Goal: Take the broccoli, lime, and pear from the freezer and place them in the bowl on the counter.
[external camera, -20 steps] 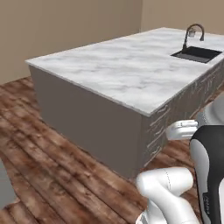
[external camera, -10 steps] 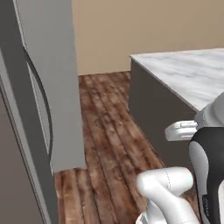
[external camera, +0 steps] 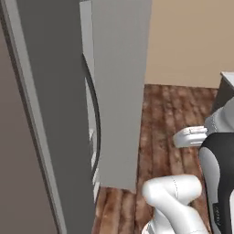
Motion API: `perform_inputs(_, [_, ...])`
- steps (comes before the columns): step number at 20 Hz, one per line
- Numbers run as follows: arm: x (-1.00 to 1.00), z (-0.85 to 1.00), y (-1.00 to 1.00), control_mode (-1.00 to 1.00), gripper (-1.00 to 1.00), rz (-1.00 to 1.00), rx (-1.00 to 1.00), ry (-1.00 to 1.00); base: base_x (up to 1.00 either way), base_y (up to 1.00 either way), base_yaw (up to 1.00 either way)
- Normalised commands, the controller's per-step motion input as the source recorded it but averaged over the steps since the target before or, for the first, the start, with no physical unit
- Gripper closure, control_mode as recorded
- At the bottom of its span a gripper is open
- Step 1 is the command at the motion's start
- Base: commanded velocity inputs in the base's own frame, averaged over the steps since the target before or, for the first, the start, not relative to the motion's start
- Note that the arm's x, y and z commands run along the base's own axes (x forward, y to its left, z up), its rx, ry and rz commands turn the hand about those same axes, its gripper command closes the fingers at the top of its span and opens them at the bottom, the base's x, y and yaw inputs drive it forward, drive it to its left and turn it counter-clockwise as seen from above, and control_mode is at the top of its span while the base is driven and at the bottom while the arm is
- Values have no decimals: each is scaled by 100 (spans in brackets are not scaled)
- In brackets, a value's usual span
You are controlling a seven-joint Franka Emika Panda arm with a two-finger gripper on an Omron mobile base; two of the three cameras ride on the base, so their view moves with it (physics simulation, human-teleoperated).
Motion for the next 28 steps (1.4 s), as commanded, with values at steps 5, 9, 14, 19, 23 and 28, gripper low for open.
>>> perform_inputs(5, [0, 0, 0, 100, -100, 0, 0, 0, 100, -22, 55])
perform_inputs(9, [0, 0, 0, 100, -100, 0, 0, 0, 91, -19, 61])
perform_inputs(14, [0, 0, 0, 100, -100, 0, 0, 0, 68, -14, 67])
perform_inputs(19, [0, 0, 0, 100, -100, 0, 0, 0, 52, -37, 57])
perform_inputs(23, [0, 0, 0, 100, -100, 0, 0, 0, 39, -70, 27])
perform_inputs(28, [0, 0, 0, 100, -100, 0, 0, 0, 67, -29, 39])
